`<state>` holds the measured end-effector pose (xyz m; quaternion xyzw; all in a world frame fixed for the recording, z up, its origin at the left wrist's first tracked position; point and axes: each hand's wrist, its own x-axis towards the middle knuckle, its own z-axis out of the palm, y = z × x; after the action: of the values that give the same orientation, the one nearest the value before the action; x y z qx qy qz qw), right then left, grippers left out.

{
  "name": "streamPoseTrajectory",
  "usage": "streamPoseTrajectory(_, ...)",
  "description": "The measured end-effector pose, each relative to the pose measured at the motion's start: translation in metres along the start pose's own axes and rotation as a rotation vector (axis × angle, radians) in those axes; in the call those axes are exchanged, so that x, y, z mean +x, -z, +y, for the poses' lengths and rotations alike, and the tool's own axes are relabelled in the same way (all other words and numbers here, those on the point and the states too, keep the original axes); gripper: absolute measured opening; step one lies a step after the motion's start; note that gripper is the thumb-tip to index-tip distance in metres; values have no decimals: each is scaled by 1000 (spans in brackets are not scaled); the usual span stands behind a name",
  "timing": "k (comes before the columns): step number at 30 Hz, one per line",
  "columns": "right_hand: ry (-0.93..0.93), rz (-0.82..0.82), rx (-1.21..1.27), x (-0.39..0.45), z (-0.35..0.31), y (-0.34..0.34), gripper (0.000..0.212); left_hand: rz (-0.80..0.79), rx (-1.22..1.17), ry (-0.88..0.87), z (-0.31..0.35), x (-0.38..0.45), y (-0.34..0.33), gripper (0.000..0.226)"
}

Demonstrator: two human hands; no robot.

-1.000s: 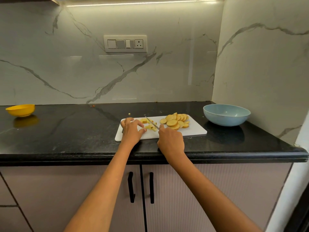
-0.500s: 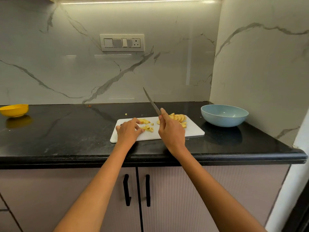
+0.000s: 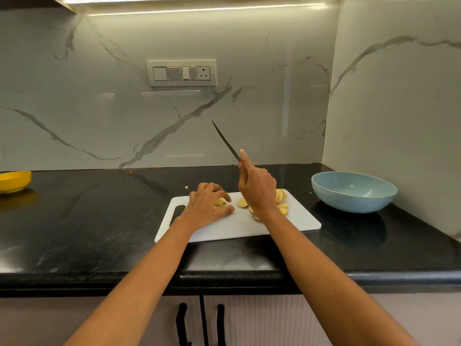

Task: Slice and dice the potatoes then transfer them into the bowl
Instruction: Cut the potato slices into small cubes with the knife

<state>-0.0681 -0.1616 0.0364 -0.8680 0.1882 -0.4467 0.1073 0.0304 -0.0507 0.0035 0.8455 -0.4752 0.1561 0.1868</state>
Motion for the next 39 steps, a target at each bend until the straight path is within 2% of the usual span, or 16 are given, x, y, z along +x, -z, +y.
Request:
streamPoseTrajectory(5,-29,68,27,18,14,-9,44,14,30,33,-8,19,-6,25)
streamPoseTrajectory(9,-67,145,102,24,21,-9,43,100,-200,69,-13,24,-7,18)
streamPoseTrajectory(14,-146,210,218,28,28,-7,41,156,-298,106,-18,20,2,14)
streamPoseTrajectory(18,-157,202,230,28,29,-7,41,79,-269,163,-12,12,10,28)
streamPoseTrajectory(23,-145,200,223,28,29,-8,41,156,-245,122,5,13,4,29)
streamPoseTrajectory(25,-153,201,230,27,29,-7,41,87,-189,86,19,17,-2,45)
streamPoseTrajectory(28,-155,195,227,27,29,-6,41,-100,-41,63,37,25,-8,70)
streamPoseTrajectory(30,-149,187,223,27,29,-6,41,-112,-43,62,36,28,-12,62)
streamPoseTrajectory(34,-148,168,214,27,30,-7,41,-6,-65,59,38,21,-15,33)
streamPoseTrajectory(39,-175,162,239,24,30,-4,41,-28,110,101,41,10,-4,34)
